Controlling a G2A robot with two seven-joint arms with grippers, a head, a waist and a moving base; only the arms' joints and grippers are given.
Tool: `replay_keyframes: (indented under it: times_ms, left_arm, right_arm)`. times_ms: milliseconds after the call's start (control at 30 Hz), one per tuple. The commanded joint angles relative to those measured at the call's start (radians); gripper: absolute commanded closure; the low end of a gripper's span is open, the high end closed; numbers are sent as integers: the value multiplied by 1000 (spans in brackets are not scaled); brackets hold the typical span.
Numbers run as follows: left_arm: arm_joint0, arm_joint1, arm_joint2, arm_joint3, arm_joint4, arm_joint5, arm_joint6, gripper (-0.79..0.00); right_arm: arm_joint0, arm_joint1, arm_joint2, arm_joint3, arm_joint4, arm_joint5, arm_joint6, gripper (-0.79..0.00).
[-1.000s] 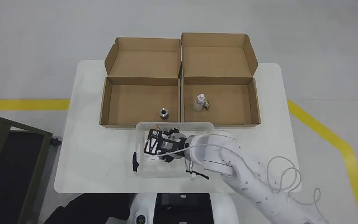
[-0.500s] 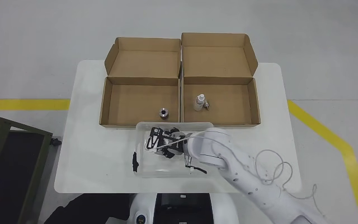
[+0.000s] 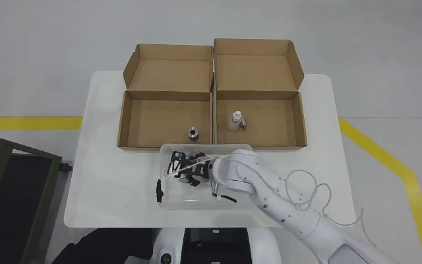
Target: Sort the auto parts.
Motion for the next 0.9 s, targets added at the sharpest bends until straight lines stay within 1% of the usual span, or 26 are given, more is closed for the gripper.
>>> replay_keyframes:
  times_ms: [0, 100, 167, 233, 267, 300, 633, 867]
  left_arm:
    - [0, 0, 0, 0, 0, 0, 0, -785]
    - [0, 0, 0, 0, 0, 0, 0, -785]
    - [0, 0, 0, 0, 0, 0, 0, -785]
    - [0, 0, 0, 0, 0, 0, 0, -785]
    - [0, 0, 0, 0, 0, 0, 0, -785]
    - [0, 0, 0, 0, 0, 0, 0, -785]
    - [0, 0, 0, 0, 0, 0, 0, -785]
    - [0, 0, 0, 0, 0, 0, 0, -785]
  right_arm:
    - [3, -2, 0, 2, -5, 3, 2, -409]
    - [5, -3, 3, 7, -5, 2, 3, -351]
    - [4, -4, 2, 8, -1, -9, 4, -274]
    - [4, -4, 2, 8, 7, -23, 8, -175]
    - [2, -4, 2, 5, 11, -26, 8, -74]
    - [-2, -4, 5, 1, 19, -31, 5, 0]
    - [-50, 15, 56, -75, 62, -81, 4, 0]
    - [-103, 39, 133, -142, 138, -126, -14, 0]
